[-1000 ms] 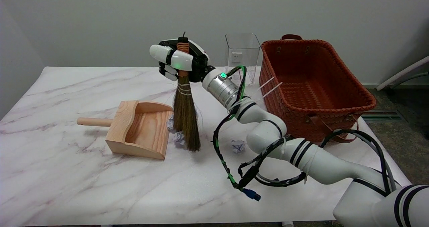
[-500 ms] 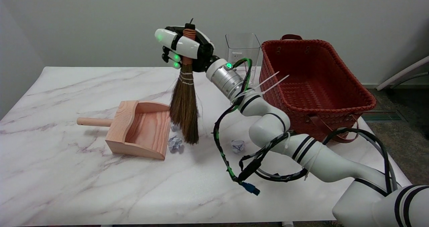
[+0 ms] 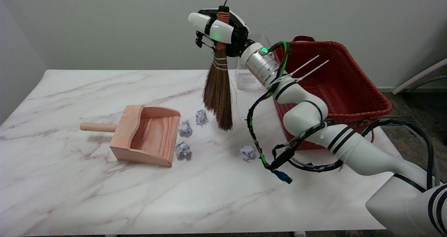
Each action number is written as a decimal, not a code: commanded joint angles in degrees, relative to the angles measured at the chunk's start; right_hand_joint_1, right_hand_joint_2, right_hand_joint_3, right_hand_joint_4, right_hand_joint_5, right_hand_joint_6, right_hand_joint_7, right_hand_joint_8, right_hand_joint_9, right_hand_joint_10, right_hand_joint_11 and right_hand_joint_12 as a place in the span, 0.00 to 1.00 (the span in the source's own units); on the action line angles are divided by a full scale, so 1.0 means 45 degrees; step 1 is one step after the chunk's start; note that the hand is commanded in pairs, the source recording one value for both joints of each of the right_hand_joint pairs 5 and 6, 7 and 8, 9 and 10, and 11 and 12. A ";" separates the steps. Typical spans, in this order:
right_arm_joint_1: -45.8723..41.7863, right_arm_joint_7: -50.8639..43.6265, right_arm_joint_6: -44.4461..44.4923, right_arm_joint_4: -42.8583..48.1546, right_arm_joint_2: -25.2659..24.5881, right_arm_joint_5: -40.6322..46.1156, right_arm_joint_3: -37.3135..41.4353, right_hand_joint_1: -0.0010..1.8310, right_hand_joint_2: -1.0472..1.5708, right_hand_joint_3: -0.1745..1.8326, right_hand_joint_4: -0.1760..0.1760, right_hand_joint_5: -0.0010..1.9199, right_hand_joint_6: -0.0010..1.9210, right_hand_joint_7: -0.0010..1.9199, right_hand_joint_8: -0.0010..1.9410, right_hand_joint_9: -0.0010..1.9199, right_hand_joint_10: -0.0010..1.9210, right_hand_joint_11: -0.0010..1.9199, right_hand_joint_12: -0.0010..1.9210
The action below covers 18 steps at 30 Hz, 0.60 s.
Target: Sweep the paper ball into the dustpan.
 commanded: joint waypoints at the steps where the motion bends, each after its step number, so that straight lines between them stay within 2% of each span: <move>1: 0.0762 0.0013 -0.0235 -0.1959 0.0958 -0.0980 -0.0848 0.64 1.00 0.27 0.50 1.00 1.00 1.00 0.99 0.97 0.97 0.92 0.92; 4: 0.1112 0.0359 0.0186 -0.2687 0.0323 -0.2040 -0.1468 0.64 1.00 0.26 0.50 1.00 1.00 1.00 0.99 0.97 0.97 0.92 0.91; 5: 0.1606 0.1798 0.0715 -0.2008 -0.0024 -0.3080 -0.2734 0.63 1.00 0.26 0.50 1.00 1.00 1.00 0.99 0.97 0.97 0.91 0.91; 6: 0.1107 0.0014 0.0678 -0.3782 -0.0008 -0.2806 -0.1141 0.63 1.00 0.26 0.50 1.00 1.00 1.00 0.99 0.97 0.97 0.91 0.91; 9: 0.1173 -0.0004 0.1371 -0.4799 -0.0606 -0.3551 -0.1084 0.64 0.99 0.26 0.50 1.00 1.00 1.00 0.99 0.97 0.97 0.91 0.91; 18: 0.1083 -0.0016 0.1354 -0.5047 -0.1769 -0.4155 -0.1156 0.64 0.99 0.26 0.50 1.00 1.00 1.00 0.99 0.97 0.97 0.90 0.90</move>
